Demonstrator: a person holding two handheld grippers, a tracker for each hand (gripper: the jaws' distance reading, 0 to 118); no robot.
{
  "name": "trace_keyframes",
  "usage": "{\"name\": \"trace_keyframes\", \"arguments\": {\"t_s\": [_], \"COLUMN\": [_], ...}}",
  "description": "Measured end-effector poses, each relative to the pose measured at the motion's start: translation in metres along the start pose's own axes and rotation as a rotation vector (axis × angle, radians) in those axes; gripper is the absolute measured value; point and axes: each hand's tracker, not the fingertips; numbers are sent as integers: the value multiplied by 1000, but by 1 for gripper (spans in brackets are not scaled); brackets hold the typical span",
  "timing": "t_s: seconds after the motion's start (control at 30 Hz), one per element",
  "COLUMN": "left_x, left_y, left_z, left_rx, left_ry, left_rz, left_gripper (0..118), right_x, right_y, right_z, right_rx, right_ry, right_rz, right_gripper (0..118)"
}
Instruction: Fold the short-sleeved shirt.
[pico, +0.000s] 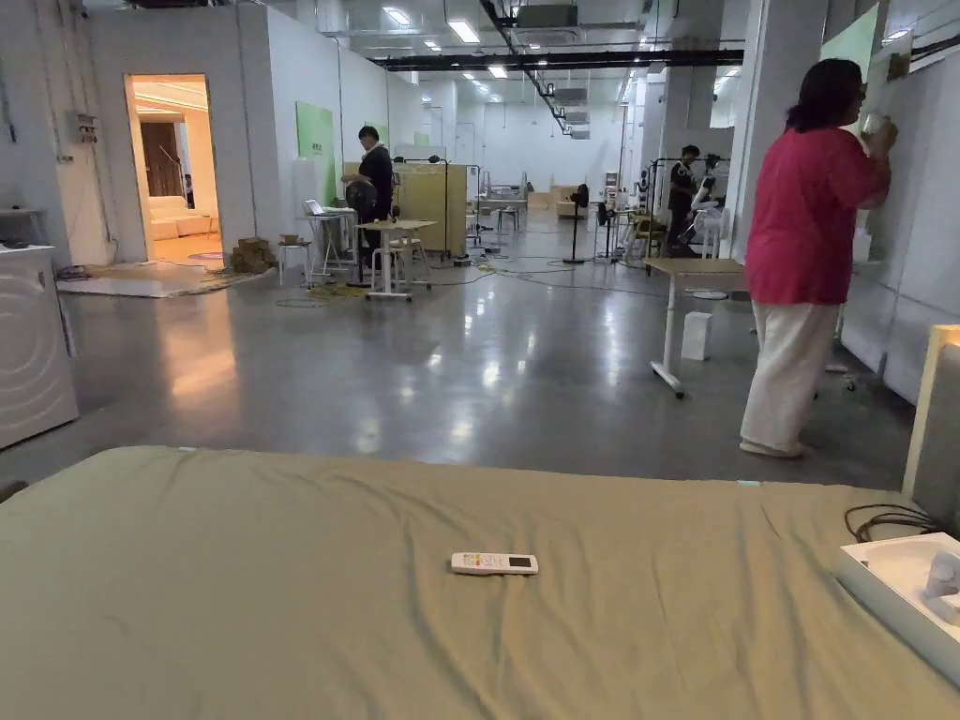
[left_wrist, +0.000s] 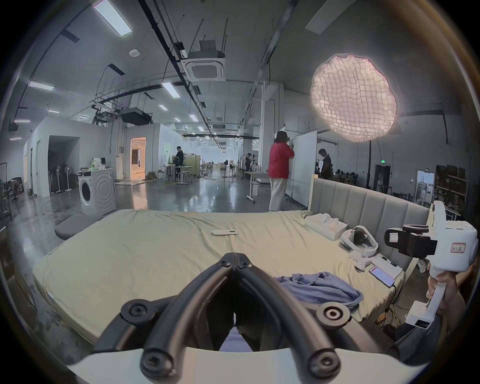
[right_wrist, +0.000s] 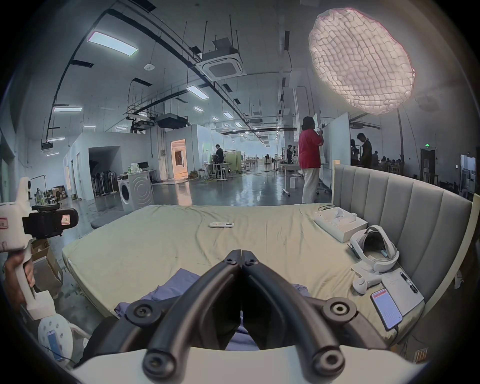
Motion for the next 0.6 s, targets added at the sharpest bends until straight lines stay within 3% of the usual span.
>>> {"name": "trace_keyframes", "arguments": {"t_s": [0.27, 0.37, 0.4, 0.43, 0.5, 0.6], "left_x": [-24, -36, -42, -46, -49, -52], "left_y": [-25, -43, -49, -57, -67, -86], "left_z": [-74, -130, -150, -173, -215, -272], "left_rx": [-257, -391, -431, -458, -535, -567], "left_ry": [-52, -120, -161, -173, -135, -136], "left_rz": [50, 147, 201, 241, 242, 241], "left_gripper": [1, 2, 10, 28, 97, 100], "right_x": [9, 19, 23, 27, 37, 52], "right_y": [-25, -39, -42, -46, -53, -62], "right_z": [-6, -11, -12, -14, -17, -23], "right_rx": [-84, -141, -154, -169, -194, -238], "right_ry": [-8, -28, -37, -49, -62, -95], "right_rz": [-43, -58, -60, -62, -73, -97], "right_gripper": [0, 0, 0, 0, 0, 0]}}
